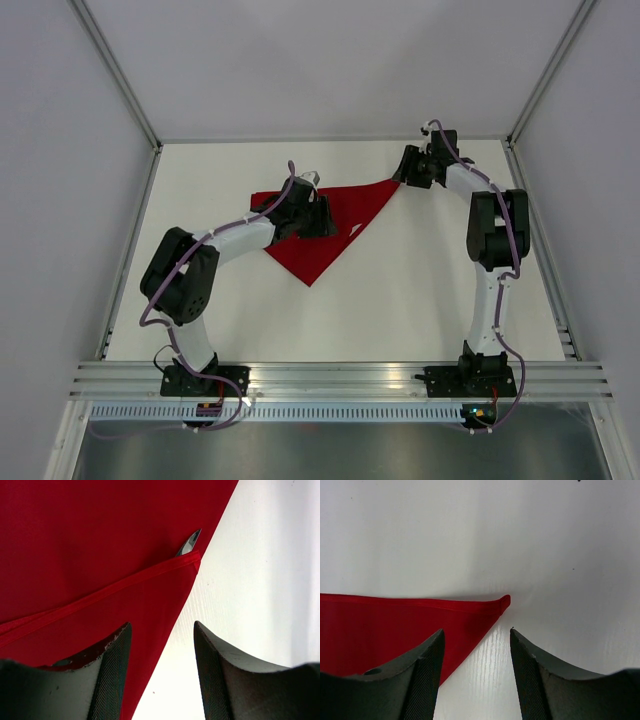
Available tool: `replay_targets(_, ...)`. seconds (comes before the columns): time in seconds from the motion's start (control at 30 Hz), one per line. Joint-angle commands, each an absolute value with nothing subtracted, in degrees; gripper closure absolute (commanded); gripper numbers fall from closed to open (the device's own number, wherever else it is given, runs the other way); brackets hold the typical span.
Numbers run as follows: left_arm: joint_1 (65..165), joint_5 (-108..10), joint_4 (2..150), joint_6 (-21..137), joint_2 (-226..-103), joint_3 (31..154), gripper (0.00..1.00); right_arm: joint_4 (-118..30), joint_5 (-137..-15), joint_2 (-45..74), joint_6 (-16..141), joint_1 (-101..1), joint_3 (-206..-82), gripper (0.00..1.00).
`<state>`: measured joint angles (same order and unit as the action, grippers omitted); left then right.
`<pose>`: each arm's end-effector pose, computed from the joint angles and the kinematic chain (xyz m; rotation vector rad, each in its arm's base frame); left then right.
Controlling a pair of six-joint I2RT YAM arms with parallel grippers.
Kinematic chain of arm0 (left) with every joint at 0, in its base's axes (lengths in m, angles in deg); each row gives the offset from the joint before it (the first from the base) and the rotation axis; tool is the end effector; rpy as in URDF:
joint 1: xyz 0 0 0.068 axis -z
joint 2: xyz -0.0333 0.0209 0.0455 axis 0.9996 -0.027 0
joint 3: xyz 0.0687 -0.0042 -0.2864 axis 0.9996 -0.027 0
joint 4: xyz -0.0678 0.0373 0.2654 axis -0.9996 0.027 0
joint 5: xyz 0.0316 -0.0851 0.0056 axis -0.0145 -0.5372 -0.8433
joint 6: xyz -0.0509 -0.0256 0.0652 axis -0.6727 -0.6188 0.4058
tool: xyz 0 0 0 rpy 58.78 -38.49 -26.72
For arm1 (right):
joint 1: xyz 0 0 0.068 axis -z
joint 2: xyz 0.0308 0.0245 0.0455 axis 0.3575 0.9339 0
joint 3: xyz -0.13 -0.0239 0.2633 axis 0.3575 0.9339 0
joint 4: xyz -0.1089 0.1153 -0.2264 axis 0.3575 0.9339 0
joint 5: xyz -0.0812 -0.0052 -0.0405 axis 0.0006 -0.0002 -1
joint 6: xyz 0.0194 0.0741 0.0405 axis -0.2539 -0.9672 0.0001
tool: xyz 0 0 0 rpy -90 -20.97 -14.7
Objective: Fold the napkin, place the utensils inside, and roll it up
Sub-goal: Fold the napkin at the center of the board.
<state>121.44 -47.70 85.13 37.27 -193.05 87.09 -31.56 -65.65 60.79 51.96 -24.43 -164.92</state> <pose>0.3651 -0.2477 0.1815 0.0719 2.4333 -0.6845 0.5518 0.0574 0.1547 0.1222 2.3573 0.5466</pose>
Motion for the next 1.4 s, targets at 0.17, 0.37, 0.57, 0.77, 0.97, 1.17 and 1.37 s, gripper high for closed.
replay_targets(0.17, 121.9, -49.3, 83.4, 35.0, -192.9, 89.3, 0.42, -29.1, -64.1, 65.1, 46.6, -24.4, -170.6, 0.41)
replay_targets(0.37, 122.2, -49.3, 83.5, 34.9, -192.6, 89.3, 0.42, -29.5, -63.9, 66.4, 45.2, -24.4, -171.2, 0.46)
replay_targets(0.57, 122.6, -49.1, 83.5, 34.5, -193.1, 89.6, 0.43, -30.3, -63.1, 66.6, 44.3, -24.4, -171.5, 0.53)
replay_targets(0.77, 123.0, -48.6, 83.0, 33.8, -194.0, 90.3, 0.43, -31.0, -62.5, 66.6, 44.1, -24.4, -171.2, 0.61)
replay_targets(0.97, 123.3, -47.9, 81.9, 32.4, -196.7, 91.5, 0.44, -32.1, -60.9, 66.2, 44.4, -24.4, -170.4, 0.72)
replay_targets(1.17, 124.2, -46.9, 80.3, 30.5, -199.8, 92.4, 0.49, -33.5, -59.2, 65.1, 45.2, -24.4, -169.2, 0.83)
replay_targets(1.37, 124.9, -46.3, 79.1, 29.3, -202.5, 93.3, 0.51, -35.4, -57.8, 62.5, 46.5, -24.4, -166.8, 0.87)
